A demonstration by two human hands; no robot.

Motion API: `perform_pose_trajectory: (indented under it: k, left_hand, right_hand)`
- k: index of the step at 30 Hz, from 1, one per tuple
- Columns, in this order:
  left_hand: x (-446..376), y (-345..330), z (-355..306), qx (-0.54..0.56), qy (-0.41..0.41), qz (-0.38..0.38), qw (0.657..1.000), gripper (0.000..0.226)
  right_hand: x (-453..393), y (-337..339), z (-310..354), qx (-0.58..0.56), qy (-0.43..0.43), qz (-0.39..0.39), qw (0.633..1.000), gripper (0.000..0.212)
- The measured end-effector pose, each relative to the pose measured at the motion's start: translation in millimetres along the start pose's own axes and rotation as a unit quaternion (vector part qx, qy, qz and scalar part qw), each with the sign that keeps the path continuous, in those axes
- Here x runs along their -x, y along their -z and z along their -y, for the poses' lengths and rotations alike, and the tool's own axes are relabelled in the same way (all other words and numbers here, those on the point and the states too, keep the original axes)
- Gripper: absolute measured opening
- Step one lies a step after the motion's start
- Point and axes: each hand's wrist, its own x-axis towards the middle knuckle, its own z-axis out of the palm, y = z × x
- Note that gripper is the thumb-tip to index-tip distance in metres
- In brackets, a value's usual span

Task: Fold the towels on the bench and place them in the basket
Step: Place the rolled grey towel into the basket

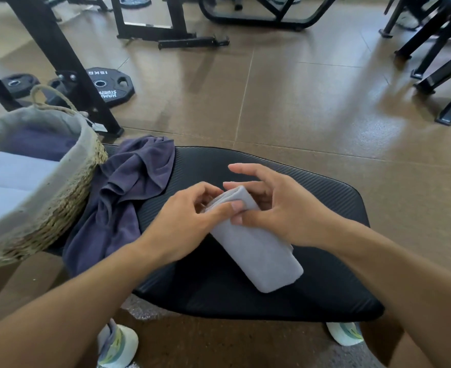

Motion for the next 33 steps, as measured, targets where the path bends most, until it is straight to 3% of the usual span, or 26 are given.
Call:
perform_pose_trajectory:
  k: [3, 8, 12, 16, 18, 24, 29, 33]
  left_hand:
    - [2, 4, 6, -0.001, -0.014, 0.011, 1.000, 0.034]
    - [4, 18, 25, -0.038, -0.001, -0.032, 0.999, 0.037]
    - [11, 28, 46, -0.035, 0.024, -0.039, 0.998, 0.047]
    - [19, 44, 53, -0.054, 0.013, 0.015, 0.998, 0.020]
    - [23, 53, 52, -0.068, -0.006, 0.022, 0.997, 0.017]
    - [38, 66, 58, -0.123, -0.040, -0.106, 0.986, 0.027]
    - [50, 88, 56, -0.159, -0.125, -0.188, 0.961, 0.030]
    - [58, 124, 64, -0.172, -0.094, -0.258, 0.946, 0.042]
  right_hand:
    - [-6, -7, 3, 0.055, 0.011, 0.010, 0.998, 0.083]
    - [-10, -16, 9, 0.114, -0.011, 0.082, 0.990, 0.040]
    - [-16, -32, 16, 0.143, -0.012, 0.117, 0.983, 0.030]
    - [-25, -43, 17, 0.174, 0.002, 0.132, 0.976, 0.030]
    - [-26, -47, 19, 0.168, 0.013, 0.122, 0.978, 0.031]
    - [-30, -66, 26, 0.104, 0.070, 0.041, 0.991, 0.037]
    - [-38, -80, 45, 0.090, 0.106, -0.005, 0.990, 0.039]
    - [-58, -89, 71, 0.076, 0.125, -0.043, 0.988, 0.038]
